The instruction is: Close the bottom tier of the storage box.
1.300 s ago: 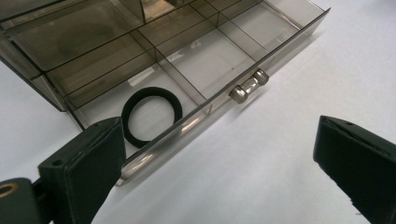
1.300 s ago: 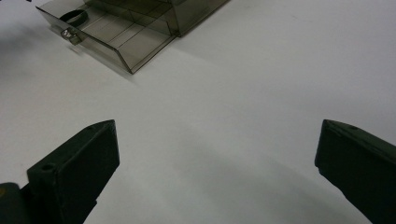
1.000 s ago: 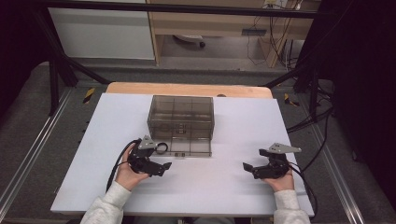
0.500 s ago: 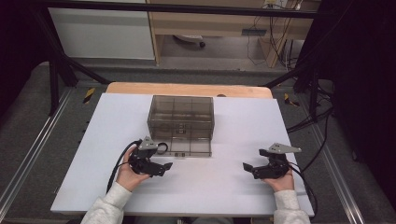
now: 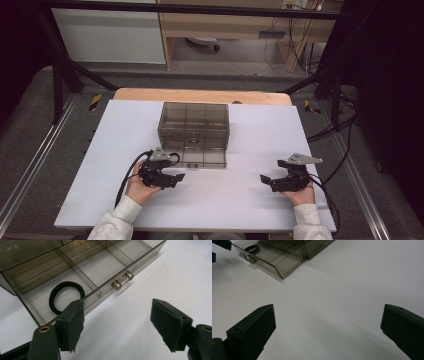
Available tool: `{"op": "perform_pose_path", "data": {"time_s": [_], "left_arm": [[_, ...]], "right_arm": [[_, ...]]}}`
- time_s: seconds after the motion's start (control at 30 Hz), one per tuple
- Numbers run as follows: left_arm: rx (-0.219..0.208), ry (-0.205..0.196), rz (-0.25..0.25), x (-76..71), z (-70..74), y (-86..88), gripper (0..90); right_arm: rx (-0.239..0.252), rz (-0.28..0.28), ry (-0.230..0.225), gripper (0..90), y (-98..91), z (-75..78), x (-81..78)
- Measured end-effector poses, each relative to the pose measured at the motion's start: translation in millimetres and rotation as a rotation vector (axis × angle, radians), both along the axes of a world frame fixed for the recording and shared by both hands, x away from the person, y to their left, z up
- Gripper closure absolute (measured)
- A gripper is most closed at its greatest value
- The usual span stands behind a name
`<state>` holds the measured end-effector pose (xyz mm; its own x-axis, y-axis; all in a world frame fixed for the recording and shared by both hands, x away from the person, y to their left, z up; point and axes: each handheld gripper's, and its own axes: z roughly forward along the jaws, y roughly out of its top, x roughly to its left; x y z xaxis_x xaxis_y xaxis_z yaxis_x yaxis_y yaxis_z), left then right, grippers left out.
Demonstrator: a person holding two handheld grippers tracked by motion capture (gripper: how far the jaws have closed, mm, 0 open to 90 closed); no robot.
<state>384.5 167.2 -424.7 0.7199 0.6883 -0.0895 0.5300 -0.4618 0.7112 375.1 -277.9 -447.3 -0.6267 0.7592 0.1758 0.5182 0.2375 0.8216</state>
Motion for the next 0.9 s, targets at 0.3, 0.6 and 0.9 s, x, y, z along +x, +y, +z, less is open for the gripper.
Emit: {"op": "perform_pose_path", "data": {"time_s": [0.3, 0.6, 0.9], "left_arm": [[0.005, 0.016, -0.006, 0.5, -3.0, -3.5, 40.8], [0.014, 0.025, -0.002, 1.4, -5.1, -5.7, 51.9], [0.026, 0.036, -0.006, 2.0, -7.9, -8.9, 62.1]], "right_arm": [[0.001, 0.001, -0.002, 0.3, -0.7, -0.3, 0.1], [0.002, 0.003, -0.001, 0.3, -0.5, -0.6, 0.2], [0.001, 0.003, -0.002, 0.4, -0.6, -0.8, 0.4]]}}
